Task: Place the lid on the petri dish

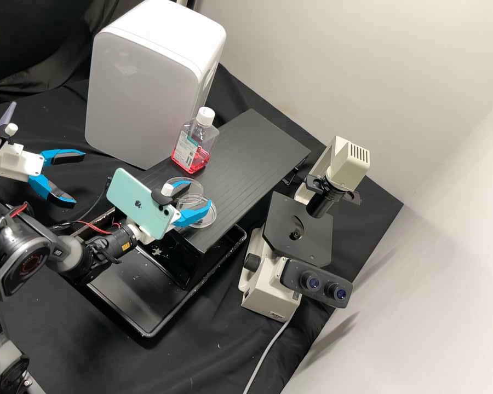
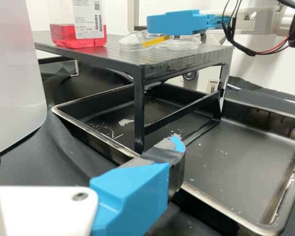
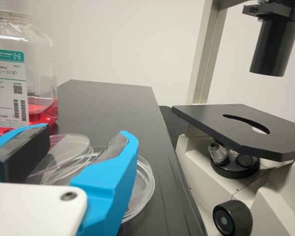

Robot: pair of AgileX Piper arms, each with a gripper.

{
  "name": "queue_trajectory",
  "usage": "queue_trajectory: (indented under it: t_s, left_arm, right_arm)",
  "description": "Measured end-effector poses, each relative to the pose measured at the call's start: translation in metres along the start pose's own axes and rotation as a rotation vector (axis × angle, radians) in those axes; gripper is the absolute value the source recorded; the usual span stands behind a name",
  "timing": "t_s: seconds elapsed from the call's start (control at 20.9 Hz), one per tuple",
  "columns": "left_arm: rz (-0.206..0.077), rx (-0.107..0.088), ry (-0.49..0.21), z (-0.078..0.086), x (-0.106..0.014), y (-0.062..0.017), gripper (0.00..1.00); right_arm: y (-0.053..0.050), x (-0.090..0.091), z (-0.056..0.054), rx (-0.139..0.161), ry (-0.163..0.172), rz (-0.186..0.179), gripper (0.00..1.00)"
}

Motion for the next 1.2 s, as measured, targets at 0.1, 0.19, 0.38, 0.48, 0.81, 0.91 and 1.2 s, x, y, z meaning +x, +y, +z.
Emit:
queue_trajectory:
  t_s: [0.1, 0.19, 0.38, 0.48, 0.81, 0.91, 1.2]
  left_arm:
    - [0.000, 0.000, 0.000, 0.000, 0.000, 0.0000, 1.00]
    - [0.000, 0.000, 0.000, 0.000, 0.000, 0.0000, 1.00]
    - [0.000, 0.000, 0.000, 0.000, 0.000, 0.0000, 1.00]
    - [0.000, 0.000, 0.000, 0.000, 0.000, 0.0000, 1.00]
    - [0.000, 0.000, 0.000, 0.000, 0.000, 0.0000, 1.00]
    - [0.000, 0.000, 0.000, 0.000, 0.000, 0.0000, 1.00]
    - [0.000, 0.000, 0.000, 0.000, 0.000, 0.0000, 1.00]
  right_arm:
    - [0.000, 0.000, 0.000, 0.000, 0.000, 0.001, 1.00]
    - [0.000, 0.000, 0.000, 0.000, 0.000, 0.000, 1.00]
    - [0.000, -0.001, -0.001, 0.000, 0.007, 0.005, 1.00]
    - [0.003, -0.002, -0.004, 0.002, 0.017, 0.012, 1.00]
    - [0.004, -0.003, -0.006, -0.006, 0.030, 0.022, 1.00]
    - [0.003, -0.003, -0.007, -0.005, 0.035, 0.018, 1.00]
    - [-0.011, 0.006, -0.019, -0.042, 0.076, -0.024, 1.00]
